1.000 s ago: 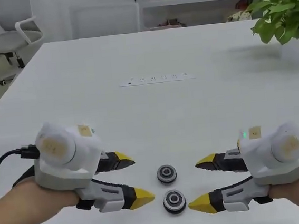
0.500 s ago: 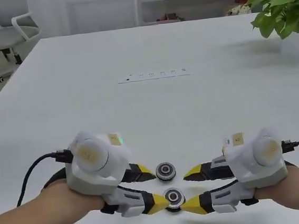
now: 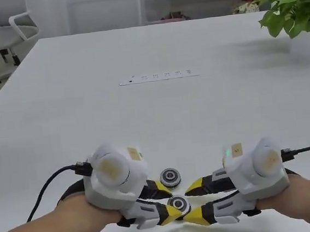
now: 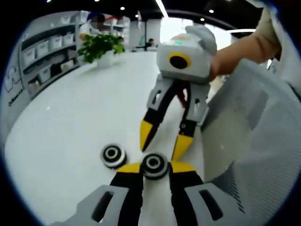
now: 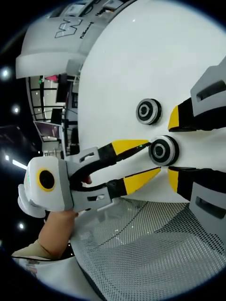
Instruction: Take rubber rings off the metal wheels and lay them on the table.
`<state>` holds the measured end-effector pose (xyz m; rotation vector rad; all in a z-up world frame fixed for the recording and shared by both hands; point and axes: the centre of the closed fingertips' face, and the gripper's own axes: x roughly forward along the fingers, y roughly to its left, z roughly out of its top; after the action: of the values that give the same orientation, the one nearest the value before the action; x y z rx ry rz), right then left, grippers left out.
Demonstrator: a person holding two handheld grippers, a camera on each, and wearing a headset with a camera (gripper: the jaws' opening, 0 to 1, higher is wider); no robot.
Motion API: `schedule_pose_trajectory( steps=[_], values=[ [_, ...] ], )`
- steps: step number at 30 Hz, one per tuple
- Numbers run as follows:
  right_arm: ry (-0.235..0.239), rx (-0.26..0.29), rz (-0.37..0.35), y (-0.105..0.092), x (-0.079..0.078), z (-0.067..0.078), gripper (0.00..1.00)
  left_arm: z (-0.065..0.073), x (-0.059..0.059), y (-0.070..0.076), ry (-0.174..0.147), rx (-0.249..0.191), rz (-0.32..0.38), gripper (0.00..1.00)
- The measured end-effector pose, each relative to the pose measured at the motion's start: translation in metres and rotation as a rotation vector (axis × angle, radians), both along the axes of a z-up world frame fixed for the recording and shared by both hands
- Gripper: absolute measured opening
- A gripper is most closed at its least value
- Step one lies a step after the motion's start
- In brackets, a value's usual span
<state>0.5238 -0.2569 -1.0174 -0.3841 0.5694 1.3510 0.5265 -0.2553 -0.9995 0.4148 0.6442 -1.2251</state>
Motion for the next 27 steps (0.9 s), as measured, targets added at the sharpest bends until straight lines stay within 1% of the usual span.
schedule_pose_trajectory(
  steps=[3, 5, 6, 7, 12, 13, 14, 16, 19, 21, 25, 27],
  values=[
    [0.001, 0.0, 0.0, 0.0003, -0.0003, -0.0009, 0.27, -0.002, -0.0001, -0.0017, -0.007, 0.006, -0.007, 0.19],
    [0.001, 0.001, 0.0, 0.0006, -0.0006, -0.0011, 0.26, -0.0052, -0.0001, -0.0018, -0.019, 0.02, -0.016, 0.18],
    [-0.001, 0.0, 0.001, 0.0005, -0.0005, -0.0012, 0.26, -0.0051, 0.001, -0.0031, -0.039, 0.017, -0.021, 0.17],
    [-0.001, -0.001, 0.0, 0.0003, -0.0001, -0.0014, 0.26, -0.0056, 0.0009, -0.0023, -0.037, 0.02, -0.015, 0.16],
    [0.002, 0.007, -0.006, 0.0008, 0.0004, -0.001, 0.25, -0.0056, 0.0022, -0.0025, -0.048, 0.014, -0.002, 0.15],
    [0.004, 0.01, -0.007, 0.0013, 0.0003, -0.0008, 0.24, -0.0067, 0.0039, -0.0024, -0.053, 0.014, 0.012, 0.14],
    [0.007, 0.013, -0.009, 0.0017, 0.0002, -0.0007, 0.24, -0.0056, 0.0025, -0.0025, -0.054, 0.009, 0.005, 0.14],
    [0.007, 0.013, -0.008, 0.0016, -0.0002, -0.001, 0.23, -0.0056, 0.0025, -0.0018, -0.056, 0.007, 0.014, 0.13],
    [0.019, 0.019, -0.014, 0.0013, -0.0022, -0.0021, 0.22, -0.006, 0.0025, -0.0016, -0.07, 0.007, 0.013, 0.13],
    [0.015, 0.018, -0.016, 0.0, -0.0022, -0.0024, 0.21, -0.006, 0.0027, -0.0015, -0.074, 0.009, 0.014, 0.13],
    [0.008, -0.004, -0.018, -0.0043, -0.0035, -0.0039, 0.16, -0.0058, 0.0027, -0.001, -0.081, 0.012, 0.02, 0.13],
    [0.017, 0.003, -0.027, -0.0052, -0.0038, -0.0032, 0.14, -0.0055, 0.0022, -0.0011, -0.084, 0.013, 0.023, 0.13]
  ],
)
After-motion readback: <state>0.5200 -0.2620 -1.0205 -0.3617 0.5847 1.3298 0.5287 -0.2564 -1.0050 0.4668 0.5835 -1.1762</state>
